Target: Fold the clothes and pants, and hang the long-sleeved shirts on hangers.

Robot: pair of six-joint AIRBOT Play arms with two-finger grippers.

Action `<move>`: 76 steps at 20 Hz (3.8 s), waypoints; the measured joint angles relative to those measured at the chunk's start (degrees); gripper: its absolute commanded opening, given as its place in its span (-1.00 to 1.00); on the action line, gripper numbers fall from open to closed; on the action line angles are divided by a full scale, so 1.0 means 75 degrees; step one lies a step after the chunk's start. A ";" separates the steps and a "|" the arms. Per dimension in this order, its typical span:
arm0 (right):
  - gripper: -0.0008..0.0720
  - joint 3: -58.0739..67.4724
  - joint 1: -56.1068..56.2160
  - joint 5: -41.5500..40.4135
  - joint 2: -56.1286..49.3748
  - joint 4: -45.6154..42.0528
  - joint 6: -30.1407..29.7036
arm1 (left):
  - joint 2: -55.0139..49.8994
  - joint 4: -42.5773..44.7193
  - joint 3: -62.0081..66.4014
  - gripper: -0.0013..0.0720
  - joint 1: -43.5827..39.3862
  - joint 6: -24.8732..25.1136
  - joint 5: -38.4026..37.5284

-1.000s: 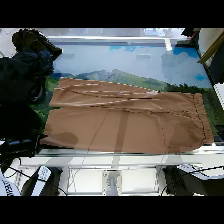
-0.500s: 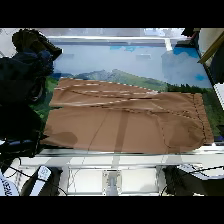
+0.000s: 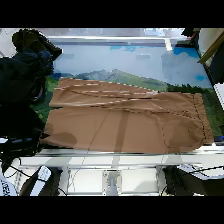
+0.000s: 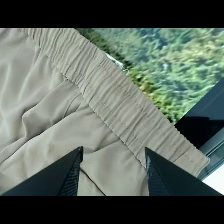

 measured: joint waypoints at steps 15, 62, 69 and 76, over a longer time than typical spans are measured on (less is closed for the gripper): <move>0.27 0.0353 -0.1594 0.0804 -0.0294 -0.0708 0.0688 | 0.0000 -0.0154 -0.0009 -0.92 -0.0428 -0.0201 0.0303; -0.87 0.2500 0.1716 0.1166 0.0691 -0.1314 0.2760 | -0.1151 0.1920 0.6079 -0.93 -0.3127 0.0356 0.0262; -0.87 0.2547 0.3372 -0.0265 -0.0437 -0.2098 0.4290 | -0.5374 0.3952 0.9643 -0.93 -0.5543 -0.0947 0.0877; -0.87 0.2544 0.3885 -0.1297 -0.1378 -0.2162 0.4893 | -0.7434 0.4456 1.1115 -0.93 -0.6050 -0.1492 0.0962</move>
